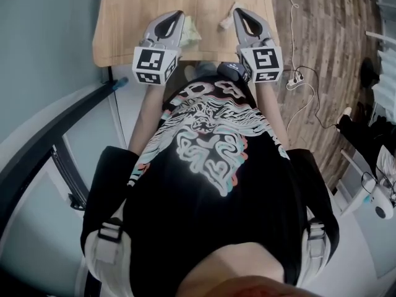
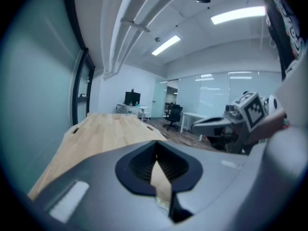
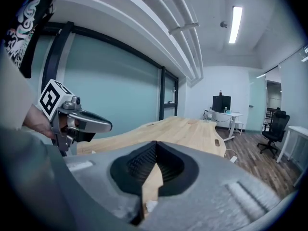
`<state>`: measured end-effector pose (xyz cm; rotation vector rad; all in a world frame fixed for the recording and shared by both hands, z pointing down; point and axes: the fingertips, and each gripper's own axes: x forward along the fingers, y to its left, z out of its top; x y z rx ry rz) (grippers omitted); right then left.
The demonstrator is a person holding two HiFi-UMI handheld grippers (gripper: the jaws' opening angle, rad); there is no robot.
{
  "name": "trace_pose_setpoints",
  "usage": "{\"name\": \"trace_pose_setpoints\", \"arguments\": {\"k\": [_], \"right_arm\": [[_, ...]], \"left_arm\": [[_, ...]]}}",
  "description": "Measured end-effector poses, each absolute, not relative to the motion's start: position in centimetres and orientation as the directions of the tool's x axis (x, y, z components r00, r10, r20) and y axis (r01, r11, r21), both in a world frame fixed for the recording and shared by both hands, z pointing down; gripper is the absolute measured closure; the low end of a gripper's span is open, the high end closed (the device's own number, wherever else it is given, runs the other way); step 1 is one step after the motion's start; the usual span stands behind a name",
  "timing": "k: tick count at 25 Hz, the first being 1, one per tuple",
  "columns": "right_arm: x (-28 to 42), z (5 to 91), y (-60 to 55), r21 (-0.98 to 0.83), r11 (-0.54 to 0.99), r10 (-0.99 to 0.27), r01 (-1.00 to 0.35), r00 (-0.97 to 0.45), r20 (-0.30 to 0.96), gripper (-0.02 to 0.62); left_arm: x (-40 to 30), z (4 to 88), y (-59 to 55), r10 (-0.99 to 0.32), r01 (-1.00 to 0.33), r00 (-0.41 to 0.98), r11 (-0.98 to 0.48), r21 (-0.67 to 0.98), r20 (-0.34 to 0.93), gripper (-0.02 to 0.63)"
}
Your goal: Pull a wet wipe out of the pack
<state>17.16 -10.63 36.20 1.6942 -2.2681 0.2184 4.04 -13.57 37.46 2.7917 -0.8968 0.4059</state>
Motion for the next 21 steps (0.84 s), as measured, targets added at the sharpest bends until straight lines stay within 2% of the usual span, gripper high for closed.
{"name": "trace_pose_setpoints", "arguments": {"k": [13, 21], "right_arm": [[17.6, 35.9, -11.1, 0.047, 0.255, -0.917, -0.966, -0.227, 0.328, 0.597], [18.0, 36.2, -11.4, 0.051, 0.225, -0.919, -0.973, -0.194, 0.344, 0.597]], "left_arm": [[4.5, 36.7, -12.7, -0.515, -0.545, 0.796, -0.838, 0.008, 0.318, 0.615], [3.2, 36.7, -13.7, -0.545, -0.569, 0.778, -0.822, -0.016, 0.312, 0.615]]}}
